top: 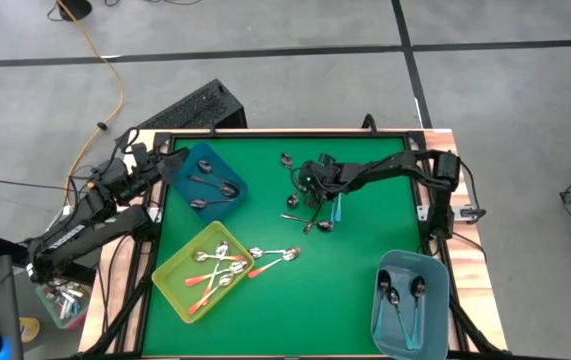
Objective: Sort silverware by color (type)
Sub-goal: Put the black spoon into the dark blue bin
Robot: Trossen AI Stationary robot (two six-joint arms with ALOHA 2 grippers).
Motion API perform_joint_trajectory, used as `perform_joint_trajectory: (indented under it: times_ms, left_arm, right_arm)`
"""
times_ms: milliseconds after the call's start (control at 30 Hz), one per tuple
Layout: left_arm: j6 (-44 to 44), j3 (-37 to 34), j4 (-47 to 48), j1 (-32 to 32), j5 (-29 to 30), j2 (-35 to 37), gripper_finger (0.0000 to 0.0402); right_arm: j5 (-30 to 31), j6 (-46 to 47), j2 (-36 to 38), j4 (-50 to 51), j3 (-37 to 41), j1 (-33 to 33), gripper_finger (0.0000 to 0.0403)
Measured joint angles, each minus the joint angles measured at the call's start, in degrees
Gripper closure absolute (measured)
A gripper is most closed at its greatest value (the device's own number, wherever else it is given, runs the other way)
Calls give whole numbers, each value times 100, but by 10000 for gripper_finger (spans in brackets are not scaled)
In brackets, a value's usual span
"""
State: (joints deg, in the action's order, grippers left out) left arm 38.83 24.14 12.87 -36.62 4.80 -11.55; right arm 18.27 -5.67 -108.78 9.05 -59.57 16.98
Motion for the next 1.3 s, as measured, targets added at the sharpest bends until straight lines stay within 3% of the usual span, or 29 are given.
perform_joint_trajectory:
  times_ms: [367, 500, 700, 900, 1067, 1200, 1300]
  left_arm:
    - [130, 0, 19, 0, -48, 0, 292]
    - [210, 0, 19, 0, -50, 0, 292]
    - [333, 0, 19, -1, -50, 0, 292]
    - [452, 0, 28, 0, -52, 0, 292]
    - [524, 0, 50, -2, -52, 0, 292]
    - [549, 0, 120, -1, -50, -1, 292]
    - [549, 0, 168, -1, -50, 0, 292]
  right_arm:
    - [-40, 389, 623, 344, 11, -284, 399]
    - [-49, 957, 1038, 600, 10, -358, 388]
    - [-240, 2293, 1908, 1670, 7, -293, 329]
    - [-325, 3768, 2399, 2517, 7, -171, 238]
    - [-157, 3975, 2149, 2556, -4, -200, 175]
    - [-43, 4068, 1686, 2235, 7, -95, 164]
    - [-227, 3279, 1376, 1519, 7, -29, 164]
